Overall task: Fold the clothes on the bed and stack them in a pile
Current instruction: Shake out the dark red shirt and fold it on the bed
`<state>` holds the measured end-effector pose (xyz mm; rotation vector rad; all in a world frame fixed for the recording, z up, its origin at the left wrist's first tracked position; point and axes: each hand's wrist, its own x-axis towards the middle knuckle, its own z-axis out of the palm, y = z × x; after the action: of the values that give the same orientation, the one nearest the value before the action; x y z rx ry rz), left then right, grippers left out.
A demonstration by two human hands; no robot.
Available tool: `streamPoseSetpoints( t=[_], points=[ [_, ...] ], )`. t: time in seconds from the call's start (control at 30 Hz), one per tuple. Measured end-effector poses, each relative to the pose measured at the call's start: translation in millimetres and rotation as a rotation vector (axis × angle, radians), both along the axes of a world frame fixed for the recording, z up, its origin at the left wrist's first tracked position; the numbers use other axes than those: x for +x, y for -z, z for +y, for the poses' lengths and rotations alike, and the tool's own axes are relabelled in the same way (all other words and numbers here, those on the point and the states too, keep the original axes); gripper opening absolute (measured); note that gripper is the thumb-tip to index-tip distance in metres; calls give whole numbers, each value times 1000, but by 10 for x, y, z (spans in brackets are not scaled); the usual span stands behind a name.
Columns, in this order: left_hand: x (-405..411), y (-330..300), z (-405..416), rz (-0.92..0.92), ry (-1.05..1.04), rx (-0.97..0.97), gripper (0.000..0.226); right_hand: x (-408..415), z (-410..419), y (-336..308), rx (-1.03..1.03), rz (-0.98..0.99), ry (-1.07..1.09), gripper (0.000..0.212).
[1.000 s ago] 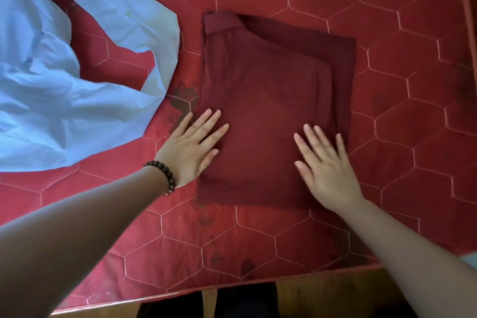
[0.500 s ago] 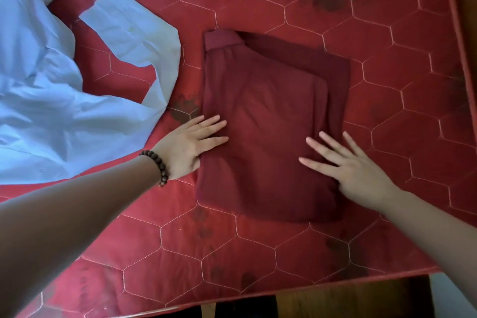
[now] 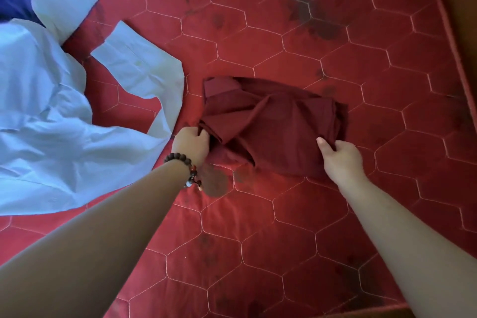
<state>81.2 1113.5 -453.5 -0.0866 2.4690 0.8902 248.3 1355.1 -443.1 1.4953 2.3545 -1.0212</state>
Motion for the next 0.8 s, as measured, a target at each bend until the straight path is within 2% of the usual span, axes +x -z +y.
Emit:
streamPoseSetpoints(
  t=[0.17, 0.3, 0.4, 0.5, 0.57, 0.67, 0.8],
  points=[
    [103, -34, -51, 125, 98, -84, 46, 104, 9, -74, 161, 115, -72, 42],
    [194, -83, -52, 261, 160, 87, 36, 95, 29, -144, 90, 257, -57, 18],
    [194, -146, 23, 246, 122, 211, 33, 57, 41, -140, 48, 279, 9, 28],
    [157, -185, 115, 304, -6, 228, 40, 13, 89, -153, 225, 361, 141, 34],
    [137, -161, 151, 265, -53, 164, 42, 6, 108, -130, 263, 329, 174, 34],
    [167, -40, 115, 90, 32, -97, 39, 56, 100, -30, 145, 87, 84, 37],
    [192, -16, 74, 135, 32, -109, 45, 7, 178, -38, 63, 116, 84, 38]
  ],
)
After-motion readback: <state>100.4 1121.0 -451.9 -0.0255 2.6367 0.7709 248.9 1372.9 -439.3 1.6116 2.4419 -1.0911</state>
